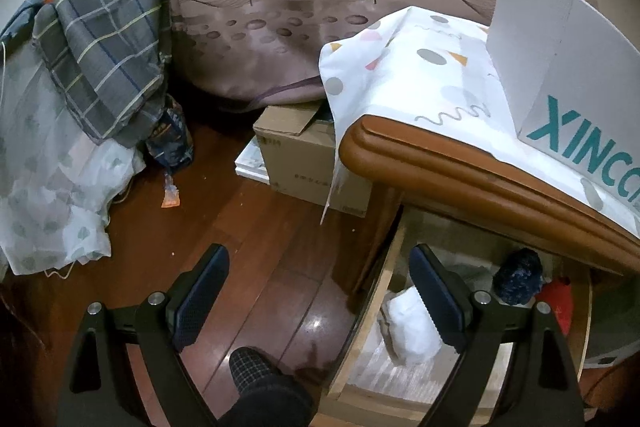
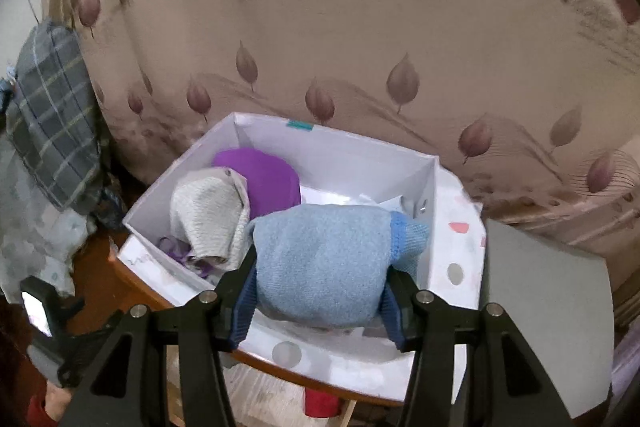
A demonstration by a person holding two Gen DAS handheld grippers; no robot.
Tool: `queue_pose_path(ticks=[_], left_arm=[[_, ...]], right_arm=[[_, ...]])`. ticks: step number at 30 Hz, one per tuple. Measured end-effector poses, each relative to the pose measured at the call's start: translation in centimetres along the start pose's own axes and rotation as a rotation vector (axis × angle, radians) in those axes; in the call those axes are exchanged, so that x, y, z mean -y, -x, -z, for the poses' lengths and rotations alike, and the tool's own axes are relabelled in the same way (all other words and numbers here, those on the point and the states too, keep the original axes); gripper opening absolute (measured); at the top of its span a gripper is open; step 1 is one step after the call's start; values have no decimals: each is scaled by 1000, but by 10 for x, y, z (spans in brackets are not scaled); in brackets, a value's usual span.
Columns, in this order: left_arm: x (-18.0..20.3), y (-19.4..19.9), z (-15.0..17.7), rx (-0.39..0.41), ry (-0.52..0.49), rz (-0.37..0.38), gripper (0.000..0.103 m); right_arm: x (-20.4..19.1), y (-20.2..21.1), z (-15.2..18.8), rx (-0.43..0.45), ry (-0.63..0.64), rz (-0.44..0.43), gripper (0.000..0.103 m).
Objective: Take underwear out of drawer
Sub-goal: 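Drop the light blue underwear in the box with the right tool while the left returns, then lower the right tool into the drawer and grasp the red underwear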
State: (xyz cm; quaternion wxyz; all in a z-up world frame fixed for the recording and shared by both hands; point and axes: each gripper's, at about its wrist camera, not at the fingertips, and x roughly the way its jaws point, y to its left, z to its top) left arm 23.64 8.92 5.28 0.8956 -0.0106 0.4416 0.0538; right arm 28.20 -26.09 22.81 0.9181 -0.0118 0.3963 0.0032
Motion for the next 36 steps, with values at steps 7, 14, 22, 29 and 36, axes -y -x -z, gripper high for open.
queue_pose_path(ticks=[7, 14, 22, 29, 36], left_arm=[[0, -4, 0, -19, -2, 2, 90], [0, -8, 2, -32, -1, 8, 90], [2, -11, 4, -47, -14, 4, 90], [-2, -12, 4, -55, -1, 8, 90], [-4, -12, 5, -62, 2, 6, 90]], right_arm=[[-9, -58, -5, -80, 18, 22, 55], [-16, -87, 1, -143, 46, 54, 66], [-18, -27, 8, -50, 72, 16, 70], [-31, 49, 66, 20, 180, -38, 71], [-41, 28, 157, -126, 261, -73, 71]])
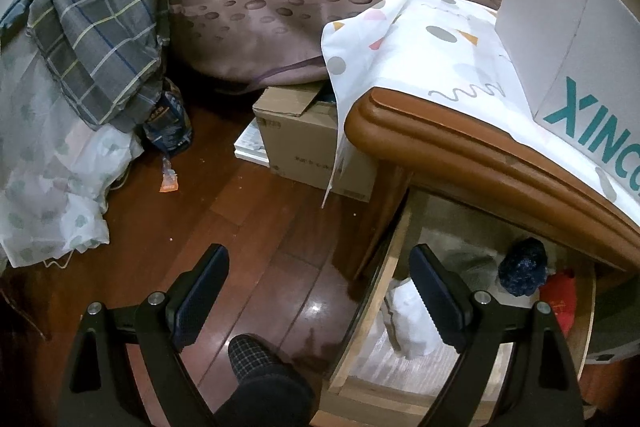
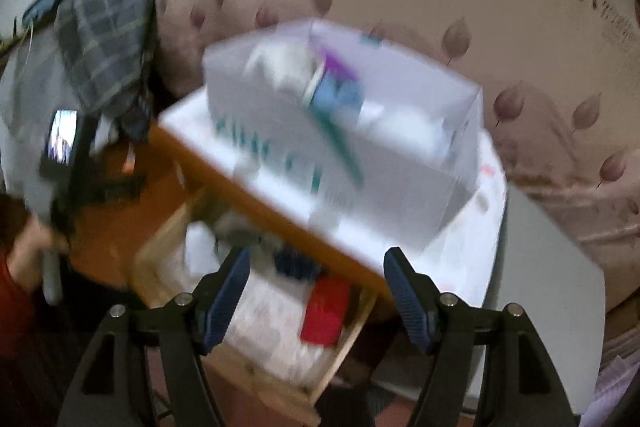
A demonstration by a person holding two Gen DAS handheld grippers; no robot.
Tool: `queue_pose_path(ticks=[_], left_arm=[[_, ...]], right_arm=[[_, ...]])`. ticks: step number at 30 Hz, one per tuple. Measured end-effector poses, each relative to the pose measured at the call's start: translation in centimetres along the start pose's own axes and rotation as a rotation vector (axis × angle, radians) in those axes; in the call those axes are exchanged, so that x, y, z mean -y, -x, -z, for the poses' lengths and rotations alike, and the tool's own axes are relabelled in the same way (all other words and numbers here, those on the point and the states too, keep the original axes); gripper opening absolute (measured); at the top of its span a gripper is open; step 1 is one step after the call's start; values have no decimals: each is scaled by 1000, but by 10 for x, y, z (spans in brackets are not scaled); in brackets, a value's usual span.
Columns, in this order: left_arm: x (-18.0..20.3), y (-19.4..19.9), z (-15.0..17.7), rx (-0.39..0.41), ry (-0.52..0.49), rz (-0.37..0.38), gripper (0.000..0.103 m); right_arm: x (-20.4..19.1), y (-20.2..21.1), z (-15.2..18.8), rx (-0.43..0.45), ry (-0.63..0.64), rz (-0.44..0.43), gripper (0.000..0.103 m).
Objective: Take underwear out of drawer
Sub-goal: 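Lower the right tool into the drawer and grasp the red underwear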
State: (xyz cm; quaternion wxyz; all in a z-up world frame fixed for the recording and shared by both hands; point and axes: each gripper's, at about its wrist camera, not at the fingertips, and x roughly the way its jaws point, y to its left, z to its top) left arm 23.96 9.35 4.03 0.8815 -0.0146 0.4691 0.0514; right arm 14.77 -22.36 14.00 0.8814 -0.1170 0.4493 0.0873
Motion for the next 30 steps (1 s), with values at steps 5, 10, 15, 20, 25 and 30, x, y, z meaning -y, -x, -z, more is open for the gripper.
queue_pose_path(ticks=[5, 10, 15, 20, 25, 30], left_arm=[[-1, -1, -1, -3, 3, 3, 90], [-7, -2, -2, -13, 18, 12, 90], [-8, -2, -3, -19, 19, 15, 90], [-6, -3, -3, -27, 2, 11, 90], [-1, -4, -2, -29, -19, 3, 90], [4, -6, -1, -30, -33, -7, 90]], right_arm=[[-17, -66, 39, -135, 52, -40, 71], [-19, -129, 55, -220, 85, -48, 71], [-14, -183, 64, -291, 137, -38, 71], [-12, -213, 73, -311, 204, 0, 70], [-22, -241, 86, -325, 348, 75, 70], [-11, -264, 91, -324, 340, 111, 71]])
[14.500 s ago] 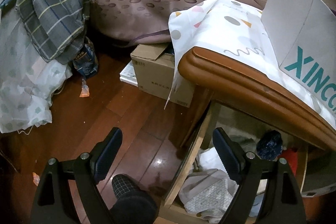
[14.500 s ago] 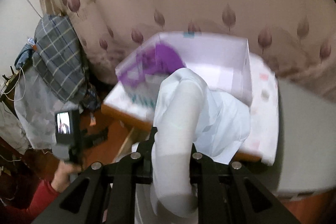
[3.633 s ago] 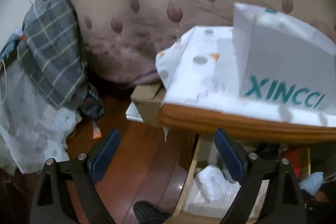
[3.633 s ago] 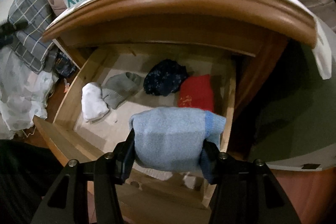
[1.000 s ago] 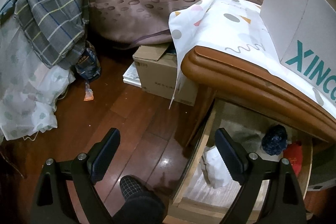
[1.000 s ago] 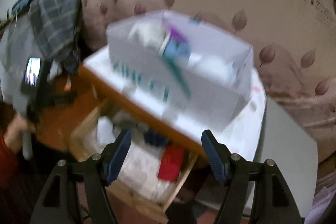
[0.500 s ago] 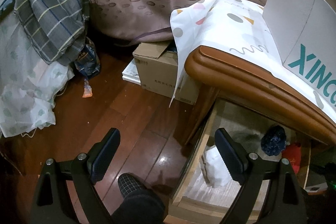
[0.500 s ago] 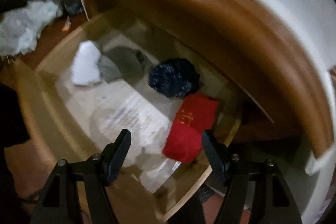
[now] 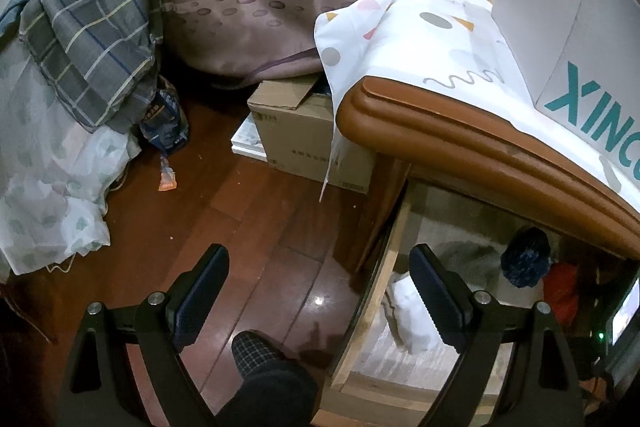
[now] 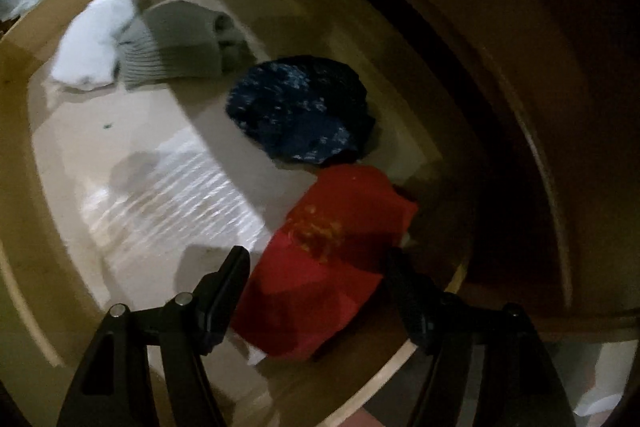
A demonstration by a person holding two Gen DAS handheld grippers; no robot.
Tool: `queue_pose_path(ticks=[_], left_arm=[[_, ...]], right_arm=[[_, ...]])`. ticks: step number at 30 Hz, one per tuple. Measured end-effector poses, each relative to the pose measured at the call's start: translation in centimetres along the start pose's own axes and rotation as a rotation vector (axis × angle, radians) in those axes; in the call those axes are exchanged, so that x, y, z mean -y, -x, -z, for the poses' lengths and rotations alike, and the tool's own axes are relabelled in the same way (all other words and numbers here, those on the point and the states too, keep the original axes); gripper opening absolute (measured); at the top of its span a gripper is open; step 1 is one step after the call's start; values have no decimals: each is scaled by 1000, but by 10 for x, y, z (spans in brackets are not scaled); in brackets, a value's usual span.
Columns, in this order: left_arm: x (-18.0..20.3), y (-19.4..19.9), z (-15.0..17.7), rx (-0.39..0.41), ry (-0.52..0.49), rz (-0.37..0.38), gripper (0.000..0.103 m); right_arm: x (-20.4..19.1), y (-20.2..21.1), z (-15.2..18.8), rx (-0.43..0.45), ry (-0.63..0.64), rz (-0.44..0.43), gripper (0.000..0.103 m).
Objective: Take underwear out of drawer
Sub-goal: 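Lower the right tool into the drawer and grasp the red underwear, then lift the red underwear out of the drawer with the right tool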
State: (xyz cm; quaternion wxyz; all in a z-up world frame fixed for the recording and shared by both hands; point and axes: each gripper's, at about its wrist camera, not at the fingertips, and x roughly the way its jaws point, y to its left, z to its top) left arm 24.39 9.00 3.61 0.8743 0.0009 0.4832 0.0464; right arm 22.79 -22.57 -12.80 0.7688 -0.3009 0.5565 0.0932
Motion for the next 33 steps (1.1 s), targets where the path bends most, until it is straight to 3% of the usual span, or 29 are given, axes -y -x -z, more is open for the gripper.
queue_pose_path(ticks=[6, 15, 18, 19, 23, 30, 33], left_arm=[[5, 0, 0, 0, -17, -5, 90], [9, -6, 2, -24, -37, -1, 90], [11, -8, 2, -39, -38, 8, 90], [12, -8, 3, -39, -41, 10, 90], [16, -7, 5, -32, -61, 4, 90], [20, -17, 9, -82, -54, 47, 90], [24, -20, 11, -91, -64, 49, 90]], right_arm=[[16, -25, -1, -20, -30, -1, 71], [21, -42, -3, 50, -1, 0, 73], [26, -45, -2, 44, -34, -29, 65], [29, -46, -1, 40, -59, -52, 57], [30, -47, 4, 17, -72, -92, 48], [26, -42, 10, -63, -99, -190, 38], [27, -31, 12, -59, -128, -216, 37]])
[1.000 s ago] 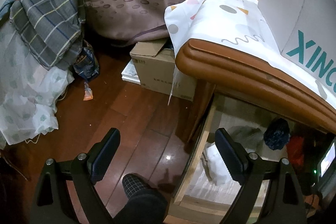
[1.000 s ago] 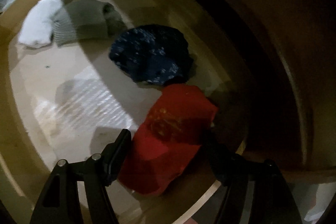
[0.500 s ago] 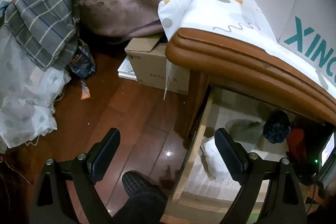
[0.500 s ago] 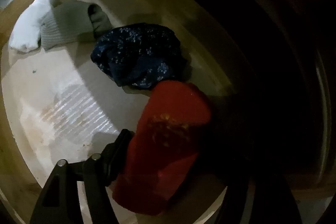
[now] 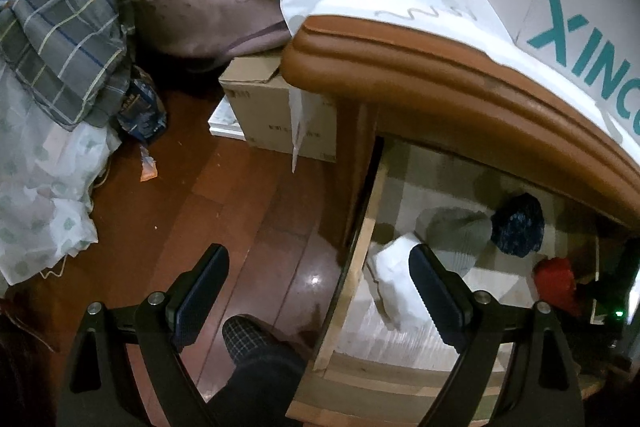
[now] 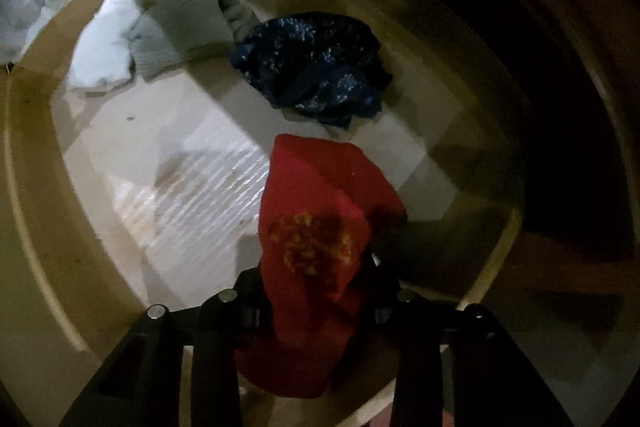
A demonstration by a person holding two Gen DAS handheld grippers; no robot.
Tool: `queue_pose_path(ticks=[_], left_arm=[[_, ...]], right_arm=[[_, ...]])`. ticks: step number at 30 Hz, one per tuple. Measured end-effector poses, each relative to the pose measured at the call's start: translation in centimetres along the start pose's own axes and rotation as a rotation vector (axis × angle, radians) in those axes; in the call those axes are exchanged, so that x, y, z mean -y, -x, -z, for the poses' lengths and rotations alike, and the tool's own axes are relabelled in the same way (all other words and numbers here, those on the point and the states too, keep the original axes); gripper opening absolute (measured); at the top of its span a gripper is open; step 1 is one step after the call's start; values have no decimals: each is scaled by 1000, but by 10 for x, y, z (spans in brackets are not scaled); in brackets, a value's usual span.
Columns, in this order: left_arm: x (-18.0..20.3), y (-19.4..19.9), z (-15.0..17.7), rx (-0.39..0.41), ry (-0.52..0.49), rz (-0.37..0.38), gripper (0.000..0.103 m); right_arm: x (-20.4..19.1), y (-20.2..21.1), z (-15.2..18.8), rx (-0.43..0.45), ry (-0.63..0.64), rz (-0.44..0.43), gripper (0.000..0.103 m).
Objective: Take underwear out of drawer
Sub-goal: 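Lift the red underwear out of the drawer with the right tool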
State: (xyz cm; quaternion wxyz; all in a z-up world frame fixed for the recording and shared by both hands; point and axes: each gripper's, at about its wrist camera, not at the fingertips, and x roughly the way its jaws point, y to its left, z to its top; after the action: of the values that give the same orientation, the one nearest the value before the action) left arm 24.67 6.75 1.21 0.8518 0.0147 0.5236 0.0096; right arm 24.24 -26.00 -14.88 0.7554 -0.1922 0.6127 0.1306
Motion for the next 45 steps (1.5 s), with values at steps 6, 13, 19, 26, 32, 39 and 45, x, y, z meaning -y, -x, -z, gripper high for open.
queue_pose_path(ticks=[6, 13, 19, 26, 32, 39, 45], left_arm=[[4, -6, 3, -28, 13, 29, 90], [10, -11, 7, -40, 2, 27, 90], [14, -19, 10, -78, 6, 30, 90], [22, -22, 15, -93, 4, 52, 90], [28, -23, 18, -82, -14, 36, 90], [32, -25, 20, -91, 4, 42, 90], [40, -28, 24, -92, -21, 43, 90]], right_arm=[[0, 36, -4, 44, -43, 21, 36], [-1, 64, 9, 129, -177, 11, 36], [-12, 99, 30, 208, -383, 14, 36], [-12, 110, 50, 270, -525, 15, 36], [-9, 113, 58, 313, -572, 34, 36], [-3, 116, 70, 334, -641, 70, 36], [4, 121, 76, 345, -694, 77, 36]])
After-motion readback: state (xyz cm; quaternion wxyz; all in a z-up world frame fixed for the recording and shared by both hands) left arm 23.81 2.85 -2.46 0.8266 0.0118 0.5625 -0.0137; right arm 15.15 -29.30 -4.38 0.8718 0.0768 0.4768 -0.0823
